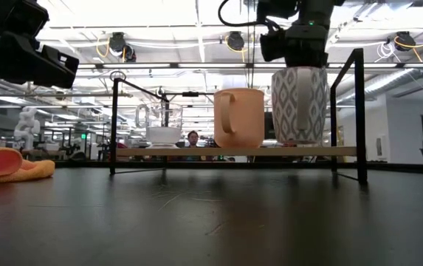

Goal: Stack small to large cups/mugs on shelf
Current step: Put the gray patterned mug on the shelf

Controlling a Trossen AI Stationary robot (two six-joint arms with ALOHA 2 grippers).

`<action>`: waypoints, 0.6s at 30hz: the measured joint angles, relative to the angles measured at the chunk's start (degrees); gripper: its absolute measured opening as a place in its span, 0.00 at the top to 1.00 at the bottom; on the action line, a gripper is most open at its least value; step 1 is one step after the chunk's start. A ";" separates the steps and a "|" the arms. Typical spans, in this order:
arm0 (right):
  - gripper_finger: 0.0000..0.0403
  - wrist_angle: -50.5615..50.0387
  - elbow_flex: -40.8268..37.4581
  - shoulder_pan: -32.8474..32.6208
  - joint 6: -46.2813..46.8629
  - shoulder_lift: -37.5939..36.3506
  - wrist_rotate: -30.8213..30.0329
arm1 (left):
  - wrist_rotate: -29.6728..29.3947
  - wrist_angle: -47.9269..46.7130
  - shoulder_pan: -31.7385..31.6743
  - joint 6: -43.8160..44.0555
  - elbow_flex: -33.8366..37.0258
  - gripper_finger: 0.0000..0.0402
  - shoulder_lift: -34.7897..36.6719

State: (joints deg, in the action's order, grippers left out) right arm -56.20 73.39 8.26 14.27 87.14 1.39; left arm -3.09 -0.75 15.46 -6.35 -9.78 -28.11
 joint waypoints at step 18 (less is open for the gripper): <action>0.96 -4.42 0.43 -0.09 1.52 0.56 -4.57 | -0.01 -0.78 0.00 0.23 0.00 0.84 0.01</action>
State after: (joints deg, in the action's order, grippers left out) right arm -60.62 73.82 8.18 15.79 87.70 -3.18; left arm -3.10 -1.53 15.46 -6.12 -9.78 -28.10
